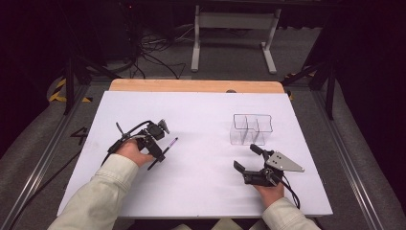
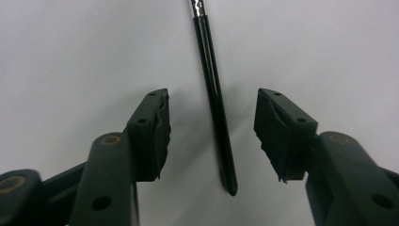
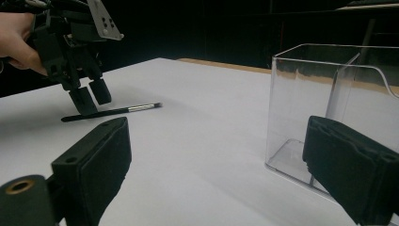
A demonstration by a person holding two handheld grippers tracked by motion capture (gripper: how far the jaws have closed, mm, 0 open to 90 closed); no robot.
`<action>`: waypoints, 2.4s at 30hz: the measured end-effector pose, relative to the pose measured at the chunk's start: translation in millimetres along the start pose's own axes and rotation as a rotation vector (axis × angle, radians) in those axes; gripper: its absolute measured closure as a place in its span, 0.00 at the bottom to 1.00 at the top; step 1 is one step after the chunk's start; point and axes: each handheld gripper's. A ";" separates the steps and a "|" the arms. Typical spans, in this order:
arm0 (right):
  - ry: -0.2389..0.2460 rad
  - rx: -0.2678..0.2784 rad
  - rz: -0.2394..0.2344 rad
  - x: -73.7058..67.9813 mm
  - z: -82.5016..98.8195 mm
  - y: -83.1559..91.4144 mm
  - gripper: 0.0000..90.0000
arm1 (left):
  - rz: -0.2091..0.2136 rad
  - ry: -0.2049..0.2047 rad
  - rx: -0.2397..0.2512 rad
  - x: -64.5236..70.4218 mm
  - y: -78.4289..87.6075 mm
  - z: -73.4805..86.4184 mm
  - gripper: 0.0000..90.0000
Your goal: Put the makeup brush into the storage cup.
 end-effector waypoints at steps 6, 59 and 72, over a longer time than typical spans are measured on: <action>0.001 -0.002 -0.003 0.1 0.0 -0.1 0.10 | 0.011 0.002 -0.011 0.5 -2.0 -1.4 0.59; -0.003 0.003 -0.014 0.8 -1.2 1.2 0.11 | 0.041 0.069 0.001 -1.3 2.4 3.4 0.93; -0.009 0.032 -0.047 -0.7 -9.1 7.1 0.13 | 0.110 0.016 0.156 8.1 31.1 15.5 0.93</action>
Point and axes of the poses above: each handheld gripper's, and its own axes: y roughly backward along the jaws, z roughly out of its underside, x roughly to its right, and after that the axes turned 1 degree about -x, right-handed
